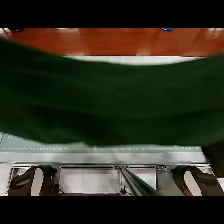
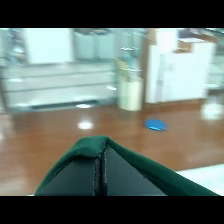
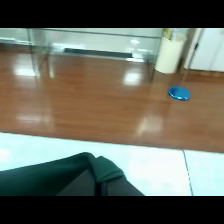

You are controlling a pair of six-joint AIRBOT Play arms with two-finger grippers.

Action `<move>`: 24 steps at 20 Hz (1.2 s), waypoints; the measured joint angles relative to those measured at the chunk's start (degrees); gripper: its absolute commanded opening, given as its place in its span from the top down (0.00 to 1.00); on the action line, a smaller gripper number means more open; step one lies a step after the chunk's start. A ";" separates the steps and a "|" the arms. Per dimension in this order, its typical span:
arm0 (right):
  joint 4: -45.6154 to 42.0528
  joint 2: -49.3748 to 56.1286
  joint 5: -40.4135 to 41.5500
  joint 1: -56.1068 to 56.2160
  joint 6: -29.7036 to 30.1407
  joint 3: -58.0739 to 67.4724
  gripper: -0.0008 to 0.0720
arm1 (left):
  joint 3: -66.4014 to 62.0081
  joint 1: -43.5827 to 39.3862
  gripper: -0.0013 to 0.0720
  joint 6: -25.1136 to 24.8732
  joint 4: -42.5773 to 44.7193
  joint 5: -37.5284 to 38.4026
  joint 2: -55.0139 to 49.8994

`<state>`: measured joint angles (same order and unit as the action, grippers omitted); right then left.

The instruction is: Fold the shirts.

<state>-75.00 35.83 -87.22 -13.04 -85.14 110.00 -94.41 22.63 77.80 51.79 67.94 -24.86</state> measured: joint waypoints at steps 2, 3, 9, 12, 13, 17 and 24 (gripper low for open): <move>-0.87 -2.12 -0.76 0.02 -0.66 -3.67 0.96 | -0.04 -0.92 0.95 3.19 5.75 -0.07 2.19; -1.18 -2.69 -0.83 0.00 -0.87 -5.60 0.96 | 0.04 -1.18 0.95 4.79 8.39 -0.09 2.86; 0.46 -2.60 2.36 0.02 -1.46 -21.03 0.96 | 8.79 -1.75 0.95 10.93 14.84 0.00 1.09; 2.71 2.69 4.66 0.02 -0.17 -27.34 0.96 | 17.75 -1.95 0.95 8.85 11.87 -1.05 -4.15; 3.30 5.51 5.38 0.02 0.44 -28.74 0.96 | 20.61 -2.23 0.95 7.15 10.21 -1.64 -6.88; 7.63 21.46 11.23 0.02 4.17 -31.50 0.96 | 27.10 -5.84 0.95 0.90 4.28 -5.51 -23.91; 16.13 54.80 25.07 0.90 9.42 -22.47 0.96 | 15.26 -13.88 0.95 -3.82 0.66 -15.82 -61.31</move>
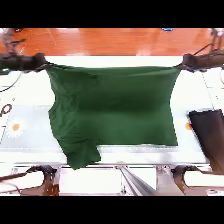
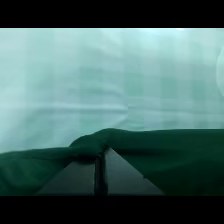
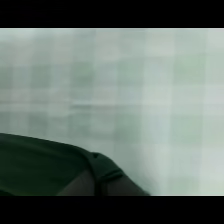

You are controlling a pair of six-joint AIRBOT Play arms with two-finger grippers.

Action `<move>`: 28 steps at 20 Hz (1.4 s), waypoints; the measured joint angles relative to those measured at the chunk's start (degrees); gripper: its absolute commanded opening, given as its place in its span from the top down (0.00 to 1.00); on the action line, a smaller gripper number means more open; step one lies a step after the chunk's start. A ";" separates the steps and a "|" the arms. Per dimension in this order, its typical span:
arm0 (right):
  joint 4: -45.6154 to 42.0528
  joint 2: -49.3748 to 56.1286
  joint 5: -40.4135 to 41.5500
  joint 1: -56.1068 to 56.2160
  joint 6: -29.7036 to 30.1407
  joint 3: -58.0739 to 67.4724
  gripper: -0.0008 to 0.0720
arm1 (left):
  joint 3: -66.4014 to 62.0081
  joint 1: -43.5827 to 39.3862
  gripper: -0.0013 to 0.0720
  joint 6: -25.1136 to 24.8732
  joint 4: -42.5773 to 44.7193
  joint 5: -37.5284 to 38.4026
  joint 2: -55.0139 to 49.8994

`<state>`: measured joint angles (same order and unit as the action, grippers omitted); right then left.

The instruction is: Fold the shirts.

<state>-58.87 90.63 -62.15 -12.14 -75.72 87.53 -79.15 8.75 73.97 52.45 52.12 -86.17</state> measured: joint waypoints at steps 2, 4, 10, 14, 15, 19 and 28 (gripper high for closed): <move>1.14 7.04 0.39 0.39 -0.74 4.44 0.96 | -4.63 -1.07 0.95 2.69 -0.26 -0.90 -7.45; 1.79 11.74 0.31 0.63 -1.97 7.41 0.96 | -7.30 -1.60 0.95 4.94 -0.37 -0.55 -12.15; 1.14 16.35 -8.09 0.04 -3.63 12.09 0.96 | -9.84 0.94 0.95 5.95 -0.39 9.73 -15.58; -0.87 16.94 -16.94 -1.55 -4.85 13.90 0.96 | -9.99 3.02 0.95 4.68 0.98 20.46 -15.23; -1.49 17.05 -18.97 -1.84 -4.94 14.08 0.96 | -9.97 3.21 0.95 4.50 2.01 23.21 -15.21; -4.44 17.35 -25.70 -1.81 -5.38 13.35 0.96 | -9.18 2.95 0.95 4.70 8.13 32.83 -15.12; -8.76 17.51 -28.35 -1.31 -6.84 5.95 0.42 | -2.25 1.53 0.29 5.55 13.60 39.52 -15.12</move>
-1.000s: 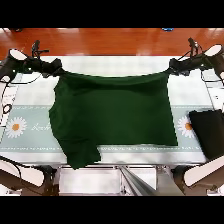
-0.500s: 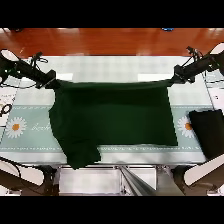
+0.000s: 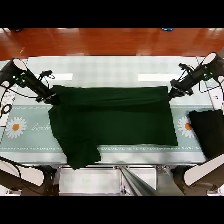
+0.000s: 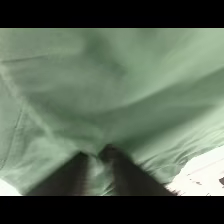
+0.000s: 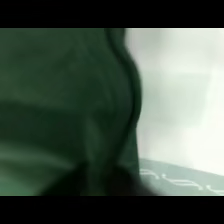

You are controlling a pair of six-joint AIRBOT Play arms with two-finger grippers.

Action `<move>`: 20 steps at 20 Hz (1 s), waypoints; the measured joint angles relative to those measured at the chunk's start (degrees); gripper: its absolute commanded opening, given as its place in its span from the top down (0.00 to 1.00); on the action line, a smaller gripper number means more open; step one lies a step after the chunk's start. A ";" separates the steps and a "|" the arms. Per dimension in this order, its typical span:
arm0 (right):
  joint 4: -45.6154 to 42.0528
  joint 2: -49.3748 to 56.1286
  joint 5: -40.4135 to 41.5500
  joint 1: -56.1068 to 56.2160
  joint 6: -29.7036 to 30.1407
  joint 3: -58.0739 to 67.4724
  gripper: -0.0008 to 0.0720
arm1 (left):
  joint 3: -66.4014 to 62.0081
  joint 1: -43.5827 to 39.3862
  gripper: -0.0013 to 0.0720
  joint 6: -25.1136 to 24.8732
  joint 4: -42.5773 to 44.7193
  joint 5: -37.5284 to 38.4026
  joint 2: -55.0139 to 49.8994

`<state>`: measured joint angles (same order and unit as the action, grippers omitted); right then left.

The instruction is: Fold the shirts.

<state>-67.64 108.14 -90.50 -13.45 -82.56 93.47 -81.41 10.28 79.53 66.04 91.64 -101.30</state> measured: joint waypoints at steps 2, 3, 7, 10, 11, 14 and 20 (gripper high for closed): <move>-0.07 -0.26 0.13 0.00 -1.09 -0.39 0.42 | 0.39 -0.02 0.29 0.44 0.44 0.59 0.26; -0.20 -0.61 0.02 -0.07 -1.29 -0.52 0.42 | 0.55 0.07 0.29 0.70 1.05 1.09 0.66; -2.25 -5.92 0.74 -0.96 -1.99 -3.13 0.42 | 3.30 1.73 0.29 0.92 3.58 1.29 6.12; -1.86 -15.15 6.19 -3.06 -1.95 -13.81 0.42 | 13.16 6.43 0.29 -0.39 4.28 -0.92 15.04; -0.55 -18.82 8.48 -4.02 -1.11 -18.82 0.42 | 18.64 8.96 0.29 -0.74 4.33 -2.05 18.86; 6.80 -31.63 14.93 -7.19 4.15 -35.98 0.42 | 35.85 17.55 0.29 -2.89 0.98 -6.16 29.46; 16.90 -50.05 20.59 -9.86 10.78 -56.72 0.42 | 58.12 26.12 0.29 -4.52 -10.84 -14.05 41.00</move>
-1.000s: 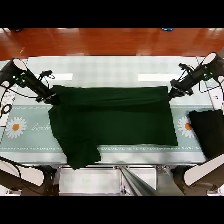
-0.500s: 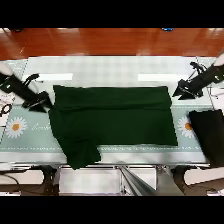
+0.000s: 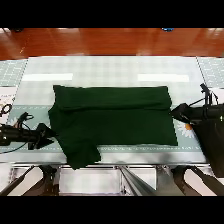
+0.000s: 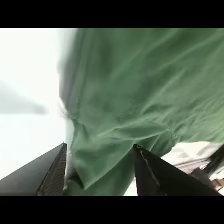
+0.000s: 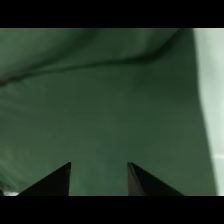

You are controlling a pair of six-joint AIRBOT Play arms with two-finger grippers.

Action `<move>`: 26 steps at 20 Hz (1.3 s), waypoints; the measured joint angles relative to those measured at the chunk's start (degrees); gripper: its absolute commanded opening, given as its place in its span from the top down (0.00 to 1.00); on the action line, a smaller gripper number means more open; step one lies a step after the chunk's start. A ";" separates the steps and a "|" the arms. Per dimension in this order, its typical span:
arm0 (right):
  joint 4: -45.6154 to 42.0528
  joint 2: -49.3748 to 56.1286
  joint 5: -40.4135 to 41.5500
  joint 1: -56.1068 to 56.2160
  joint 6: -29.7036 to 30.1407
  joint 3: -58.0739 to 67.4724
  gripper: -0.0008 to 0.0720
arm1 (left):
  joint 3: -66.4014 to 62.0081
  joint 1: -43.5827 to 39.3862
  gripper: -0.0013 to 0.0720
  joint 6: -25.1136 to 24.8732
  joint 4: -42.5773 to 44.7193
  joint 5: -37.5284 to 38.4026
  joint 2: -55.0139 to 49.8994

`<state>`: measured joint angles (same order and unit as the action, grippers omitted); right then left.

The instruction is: Fold the shirts.

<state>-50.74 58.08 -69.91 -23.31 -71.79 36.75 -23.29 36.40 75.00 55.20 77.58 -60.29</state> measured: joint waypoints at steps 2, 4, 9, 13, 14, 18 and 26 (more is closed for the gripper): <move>1.44 -2.64 0.00 -0.22 0.72 -2.19 0.42 | 2.29 -1.11 0.29 1.01 -0.83 -1.16 1.14; 2.80 -4.04 -0.11 -0.33 1.14 -3.32 0.42 | 3.45 -3.41 0.29 2.73 -0.42 -2.12 1.62; 5.53 -5.27 0.20 -0.42 1.49 -4.37 0.42 | 4.48 -12.61 0.32 4.76 -1.09 -4.20 0.52; 5.33 -5.49 1.11 -3.28 1.53 -4.35 0.42 | 4.63 -18.62 0.95 4.48 -0.72 -7.80 -1.33; 3.76 -5.49 1.29 -4.98 1.42 -4.33 0.42 | 4.57 -19.28 0.95 4.04 -0.81 -8.04 -1.49; -8.92 -5.53 -2.45 -10.64 -5.31 -5.75 0.42 | 3.80 -20.52 0.95 2.78 -0.87 -8.72 -1.75; -20.02 -4.26 -8.00 -12.44 -10.67 -8.87 0.42 | 3.41 -21.00 0.95 2.25 -1.49 -9.86 -1.79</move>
<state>-70.76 53.82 -77.91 -35.75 -82.46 27.88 -19.88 15.40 77.25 53.71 67.72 -62.08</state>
